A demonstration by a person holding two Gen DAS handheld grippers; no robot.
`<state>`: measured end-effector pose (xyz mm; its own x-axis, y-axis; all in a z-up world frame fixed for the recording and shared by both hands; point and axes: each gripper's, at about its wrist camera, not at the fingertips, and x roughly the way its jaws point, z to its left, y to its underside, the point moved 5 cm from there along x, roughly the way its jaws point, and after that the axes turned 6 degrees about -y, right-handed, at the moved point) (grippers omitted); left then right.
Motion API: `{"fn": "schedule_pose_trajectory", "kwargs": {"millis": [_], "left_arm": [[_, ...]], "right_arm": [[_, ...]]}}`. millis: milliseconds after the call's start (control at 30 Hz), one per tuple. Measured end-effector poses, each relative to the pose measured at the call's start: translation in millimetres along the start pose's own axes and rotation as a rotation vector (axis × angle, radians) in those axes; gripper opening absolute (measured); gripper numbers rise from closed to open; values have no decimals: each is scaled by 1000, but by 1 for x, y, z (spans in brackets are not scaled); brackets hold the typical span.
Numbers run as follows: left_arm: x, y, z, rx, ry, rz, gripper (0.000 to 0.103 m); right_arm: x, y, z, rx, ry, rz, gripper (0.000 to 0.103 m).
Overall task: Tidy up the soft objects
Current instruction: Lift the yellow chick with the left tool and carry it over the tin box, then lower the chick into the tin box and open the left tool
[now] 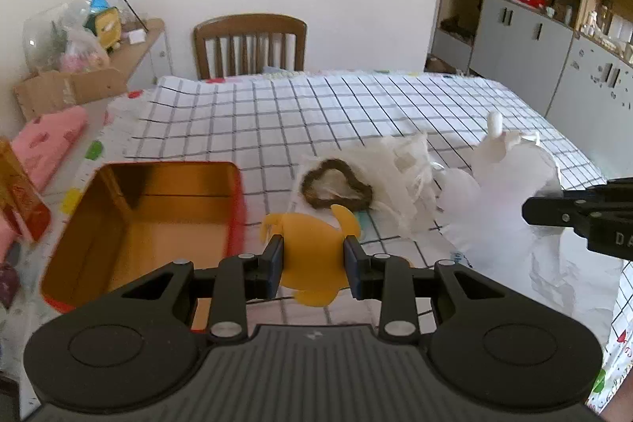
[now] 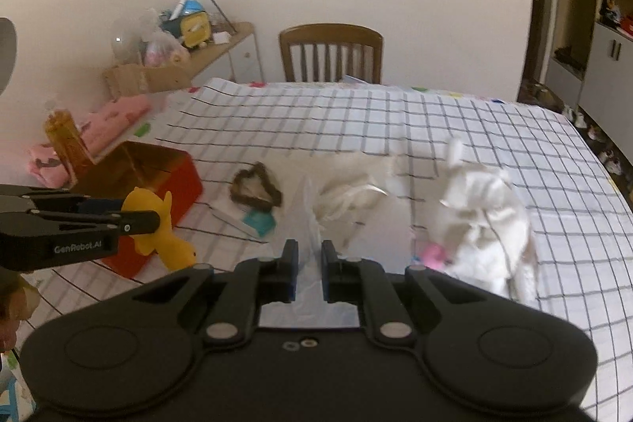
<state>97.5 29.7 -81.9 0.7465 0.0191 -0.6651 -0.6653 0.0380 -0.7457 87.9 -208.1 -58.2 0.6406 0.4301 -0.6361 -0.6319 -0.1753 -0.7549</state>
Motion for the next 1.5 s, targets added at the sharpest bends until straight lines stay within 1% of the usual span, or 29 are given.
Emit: {"fn": "schedule_pose_trajectory", "kwargs": {"millis": [200, 333, 633, 867, 1067, 1267, 1500], "left_arm": [[-16, -4, 29, -6, -36, -26, 31], [-21, -6, 48, -20, -66, -30, 32], [-19, -11, 81, -55, -129, -19, 32], [0, -14, 107, -95, -190, 21, 32], [18, -13, 123, -94, -234, 59, 32], [39, -10, 134, -112, -264, 106, 32], [63, -4, 138, -106, -286, 156, 32]], "right_arm": [[10, -21, 32, -25, -47, -20, 11], [19, -35, 55, -66, -78, -31, 11], [50, -62, 93, -129, -148, -16, 11], [87, -81, 113, -182, -203, 11, 11], [122, -91, 131, -239, -229, 46, 11], [154, -93, 146, -306, -251, 81, 11], [187, -87, 163, -395, -270, 137, 11]]}}
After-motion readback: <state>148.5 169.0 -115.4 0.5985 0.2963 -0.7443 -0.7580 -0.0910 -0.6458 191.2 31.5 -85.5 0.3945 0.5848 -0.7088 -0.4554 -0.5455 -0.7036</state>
